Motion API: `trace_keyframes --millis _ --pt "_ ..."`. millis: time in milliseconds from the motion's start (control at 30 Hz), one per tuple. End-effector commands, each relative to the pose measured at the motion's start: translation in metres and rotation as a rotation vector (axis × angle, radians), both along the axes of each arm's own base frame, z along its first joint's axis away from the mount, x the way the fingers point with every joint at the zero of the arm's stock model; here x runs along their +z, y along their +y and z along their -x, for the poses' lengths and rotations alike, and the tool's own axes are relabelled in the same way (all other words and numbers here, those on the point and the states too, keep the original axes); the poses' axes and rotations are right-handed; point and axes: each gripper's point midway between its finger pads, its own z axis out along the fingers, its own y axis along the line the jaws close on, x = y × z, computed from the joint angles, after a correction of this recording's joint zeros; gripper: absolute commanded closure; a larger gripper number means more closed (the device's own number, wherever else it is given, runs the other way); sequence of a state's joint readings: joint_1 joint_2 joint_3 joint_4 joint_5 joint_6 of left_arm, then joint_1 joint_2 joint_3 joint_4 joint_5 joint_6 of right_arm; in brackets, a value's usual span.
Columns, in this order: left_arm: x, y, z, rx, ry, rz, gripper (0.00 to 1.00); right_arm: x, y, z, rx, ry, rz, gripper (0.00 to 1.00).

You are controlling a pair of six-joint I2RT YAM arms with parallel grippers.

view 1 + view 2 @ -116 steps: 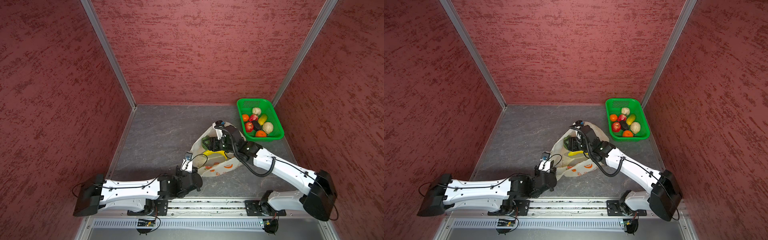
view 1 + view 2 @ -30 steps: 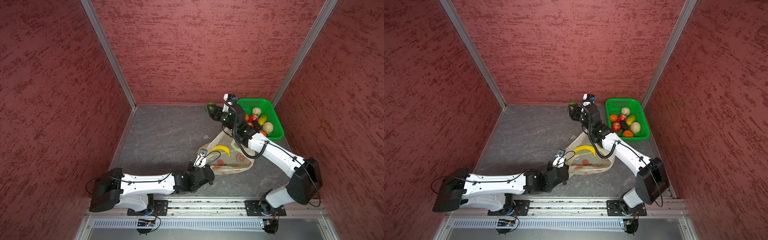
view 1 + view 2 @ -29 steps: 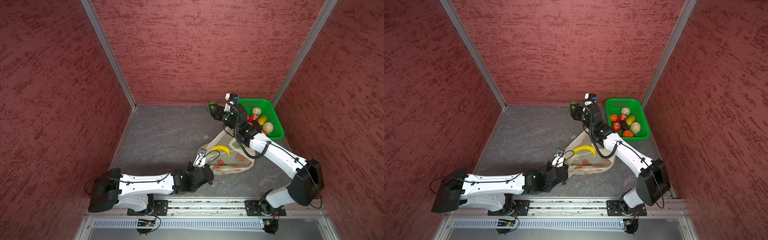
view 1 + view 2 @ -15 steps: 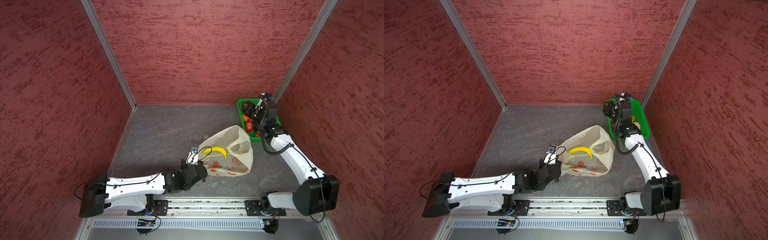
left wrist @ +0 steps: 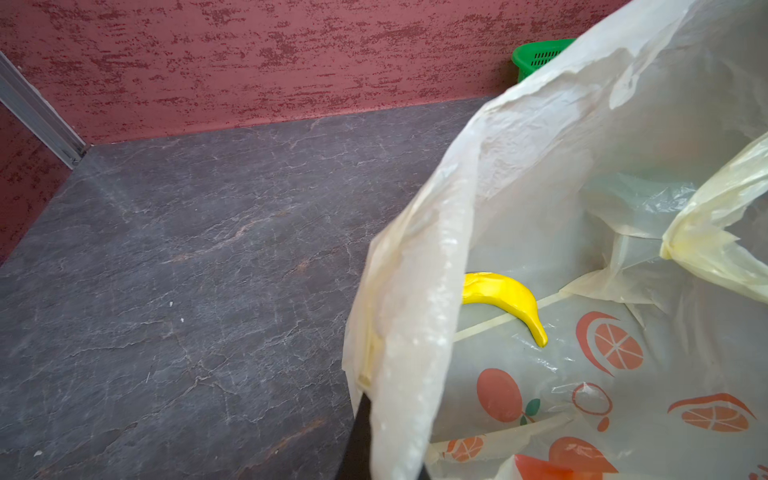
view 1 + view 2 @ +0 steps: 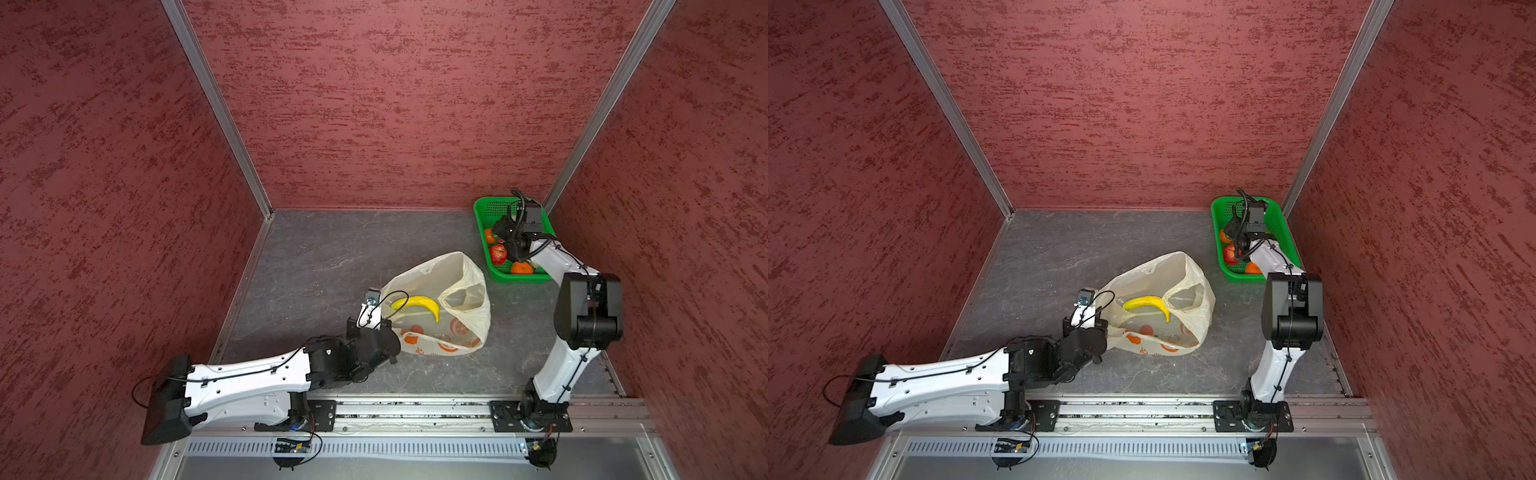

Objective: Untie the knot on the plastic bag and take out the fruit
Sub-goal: 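Carry the green fruit over the green basket with the right gripper, then open the right gripper to drop the green fruit into the basket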

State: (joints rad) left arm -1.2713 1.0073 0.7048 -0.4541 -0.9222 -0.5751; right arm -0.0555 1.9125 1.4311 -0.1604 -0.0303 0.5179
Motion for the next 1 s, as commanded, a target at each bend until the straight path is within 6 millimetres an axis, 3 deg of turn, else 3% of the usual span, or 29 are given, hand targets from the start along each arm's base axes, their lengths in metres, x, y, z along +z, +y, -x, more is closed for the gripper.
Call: trace_keyframes --millis 0,67,267,400,533,800,967 --pt "0.000 0.005 -0.001 0.017 -0.006 -0.003 1.00 0.014 -0.010 -0.025 -0.008 -0.038 0.035 0.48" --pt "0.001 0.004 -0.002 0.014 -0.007 0.000 1.00 0.007 -0.013 -0.034 -0.010 -0.017 0.049 0.47" --pt "0.000 0.001 -0.002 0.008 -0.010 0.014 1.00 -0.010 -0.018 -0.042 -0.020 0.061 0.082 0.29" --pt "0.000 -0.001 -0.002 0.001 -0.017 0.020 1.00 -0.003 -0.021 -0.035 -0.029 0.071 0.101 0.16" --pt "0.000 -0.003 -0.002 -0.006 -0.018 0.029 1.00 0.008 -0.017 -0.025 -0.009 0.071 0.105 0.13" --pt "-0.003 -0.004 -0.001 -0.019 -0.022 0.038 1.00 0.041 0.017 0.009 0.088 0.038 0.062 0.13" --pt "-0.003 -0.003 0.001 -0.023 -0.026 0.040 1.00 0.062 0.050 0.045 0.176 0.021 0.028 0.13"
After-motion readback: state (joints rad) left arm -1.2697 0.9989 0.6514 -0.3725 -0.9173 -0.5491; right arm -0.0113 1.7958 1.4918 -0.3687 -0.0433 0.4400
